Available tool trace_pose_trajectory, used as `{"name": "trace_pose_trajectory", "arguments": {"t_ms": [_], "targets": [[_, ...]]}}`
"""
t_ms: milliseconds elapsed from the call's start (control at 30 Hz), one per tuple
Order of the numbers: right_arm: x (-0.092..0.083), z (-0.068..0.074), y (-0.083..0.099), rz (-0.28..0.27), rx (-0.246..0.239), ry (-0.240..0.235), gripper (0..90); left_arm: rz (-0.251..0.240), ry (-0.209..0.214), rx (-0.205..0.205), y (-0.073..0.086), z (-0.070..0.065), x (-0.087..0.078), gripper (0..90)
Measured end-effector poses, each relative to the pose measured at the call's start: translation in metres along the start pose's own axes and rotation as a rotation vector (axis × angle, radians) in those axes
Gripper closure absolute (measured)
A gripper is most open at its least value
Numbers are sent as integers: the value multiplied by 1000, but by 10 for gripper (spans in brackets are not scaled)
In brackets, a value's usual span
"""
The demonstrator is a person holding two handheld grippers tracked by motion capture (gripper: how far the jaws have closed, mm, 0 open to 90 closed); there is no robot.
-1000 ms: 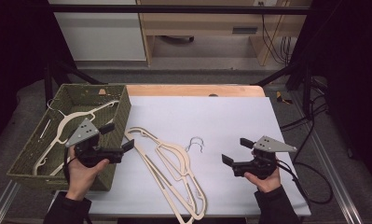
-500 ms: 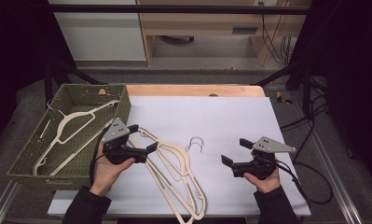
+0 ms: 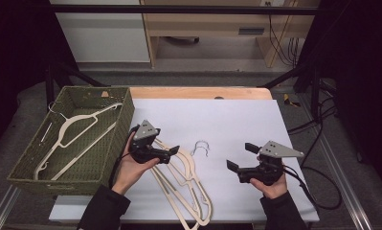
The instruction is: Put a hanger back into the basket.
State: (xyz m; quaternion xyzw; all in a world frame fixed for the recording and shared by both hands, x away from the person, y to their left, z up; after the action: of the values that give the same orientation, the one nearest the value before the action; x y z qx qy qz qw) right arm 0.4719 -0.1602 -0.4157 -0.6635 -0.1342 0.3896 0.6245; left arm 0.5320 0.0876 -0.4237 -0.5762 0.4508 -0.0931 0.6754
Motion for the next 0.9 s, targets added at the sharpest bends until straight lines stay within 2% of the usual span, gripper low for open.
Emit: {"name": "trace_pose_trajectory", "arguments": {"t_ms": [200, 433, 533, 633, 733, 900], "targets": [[0, 1, -1, -9, 1, -10, 73, 32, 5, -2, 4, -4, 22, 82], [1, 2, 0, -4, 1, -14, 73, 52, 20, -16, 8, -6, 41, 110], [1, 2, -1, -8, 6, -13, 74, 83, 35, -17, 13, -7, 55, 129], [1, 2, -1, -9, 6, -14, 74, 100, 41, -18, 16, -8, 61, 143], [1, 2, -1, -10, 6, -17, 74, 124, 37, -4, 21, -9, 74, 162], [2, 3, 0, -8, 8, -21, 75, 153, 34, 5, 26, -10, 86, 173]]}}
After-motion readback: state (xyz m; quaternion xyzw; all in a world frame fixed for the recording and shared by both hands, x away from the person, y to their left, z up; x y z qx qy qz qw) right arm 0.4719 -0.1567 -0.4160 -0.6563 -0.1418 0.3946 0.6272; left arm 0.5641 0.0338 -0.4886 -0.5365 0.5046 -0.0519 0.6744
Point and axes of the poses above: each handheld gripper's, and its own axes: x roughly forward along the jaws, y roughly out of its underside, z roughly to its left, the point moved 8 cm from there along x, roughly forward along the jaws, and after that the axes turned 3 degrees about -x, right-handed, at the moved point
